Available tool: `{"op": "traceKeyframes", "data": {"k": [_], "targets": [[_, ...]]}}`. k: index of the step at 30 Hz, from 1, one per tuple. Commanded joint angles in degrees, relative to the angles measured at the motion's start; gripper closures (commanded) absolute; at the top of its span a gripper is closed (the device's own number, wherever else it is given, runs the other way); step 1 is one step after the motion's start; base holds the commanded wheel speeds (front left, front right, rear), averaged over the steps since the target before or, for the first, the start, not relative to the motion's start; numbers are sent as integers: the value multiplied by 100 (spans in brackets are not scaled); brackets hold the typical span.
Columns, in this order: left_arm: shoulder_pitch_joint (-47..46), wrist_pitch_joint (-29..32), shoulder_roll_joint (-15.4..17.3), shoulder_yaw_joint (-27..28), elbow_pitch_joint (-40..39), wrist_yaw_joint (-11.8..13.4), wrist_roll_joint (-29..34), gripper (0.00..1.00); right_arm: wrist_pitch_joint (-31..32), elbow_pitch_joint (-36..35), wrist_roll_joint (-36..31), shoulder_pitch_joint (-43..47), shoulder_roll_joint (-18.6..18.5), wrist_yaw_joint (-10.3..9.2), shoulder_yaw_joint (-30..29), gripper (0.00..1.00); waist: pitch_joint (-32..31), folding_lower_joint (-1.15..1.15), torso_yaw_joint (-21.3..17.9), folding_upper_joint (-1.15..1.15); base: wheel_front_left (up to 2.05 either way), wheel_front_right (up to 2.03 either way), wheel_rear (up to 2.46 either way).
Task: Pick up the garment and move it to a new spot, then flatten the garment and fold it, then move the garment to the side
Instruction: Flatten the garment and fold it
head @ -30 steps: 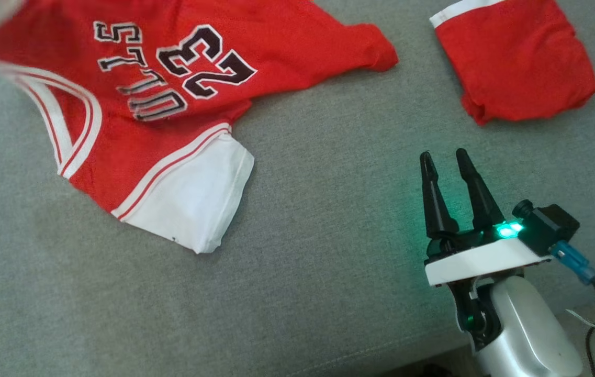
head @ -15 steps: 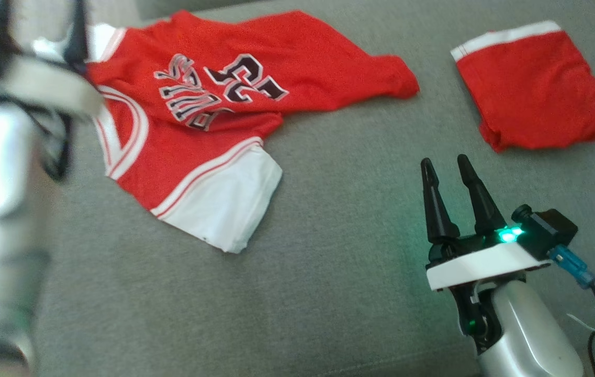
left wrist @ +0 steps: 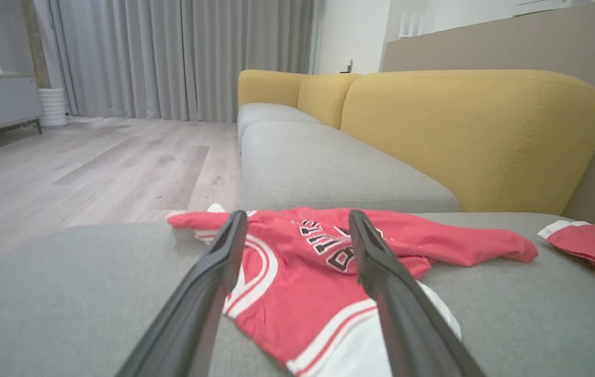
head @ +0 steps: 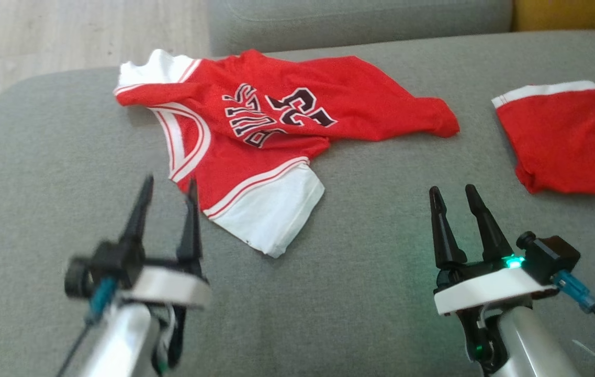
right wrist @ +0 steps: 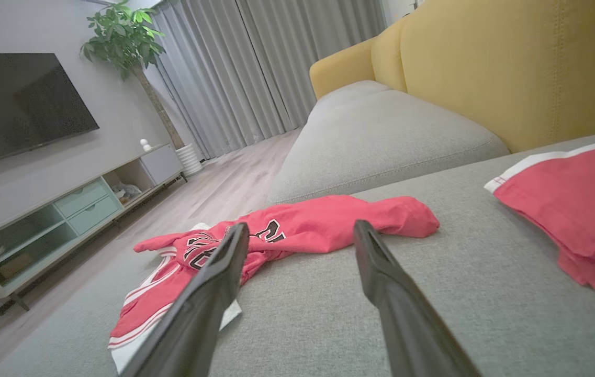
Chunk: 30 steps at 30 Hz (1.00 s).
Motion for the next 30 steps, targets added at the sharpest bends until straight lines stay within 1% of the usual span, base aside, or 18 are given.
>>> {"op": "traceKeyframes", "data": {"k": [1, 3, 5, 9, 13, 14, 16, 22, 26, 30], "targets": [[30, -29, -5, 204, -374, 106, -22, 0, -62, -173, -11, -81, -8, -5, 117, 0, -54, 2, 74, 0, 0, 0, 0], [287, -29, -82, 227, -495, 166, -65, 0, -62, -172, -7, -73, -8, -5, 122, 0, -56, 2, 87, 0, 0, 0, 0], [422, -29, -94, 226, -508, 189, -63, 0, -62, -165, -8, -87, -8, -5, 154, 0, -37, 2, 75, 0, 0, 0, 0], [416, 9, -111, 269, -476, 182, -123, 0, -62, -202, -17, -118, -8, -5, 149, 0, 48, 2, 30, 0, 0, 0, 0], [358, 392, -189, 304, -107, 164, -374, 0, -62, -218, -38, -158, -8, -5, 142, 0, 204, 2, -77, 0, 0, 0, 0], [358, 392, -189, 304, -107, 164, -374, 0, -62, -218, -38, -158, -8, -5, 142, 0, 204, 2, -77, 0, 0, 0, 0], [329, 619, -187, 212, 130, 147, -376, 0, -62, -242, -26, -192, -8, -5, 151, 0, 310, 2, -142, 0, 0, 0, 0], [133, 923, -247, 128, 797, 220, -389, 0, -62, -293, -29, -230, -8, -5, 101, 0, 598, 2, -225, 0, 0, 0, 0], [-65, 854, -343, 72, 1051, 19, -480, 0, -62, -321, -29, -275, -8, -5, 82, 0, 722, 2, -267, 0, 0, 0, 0], [-235, 787, -400, 44, 1164, -79, -523, 0, -62, -324, -15, -327, -8, -5, 116, 0, 799, 2, -328, 0, 0, 0, 0]]}}
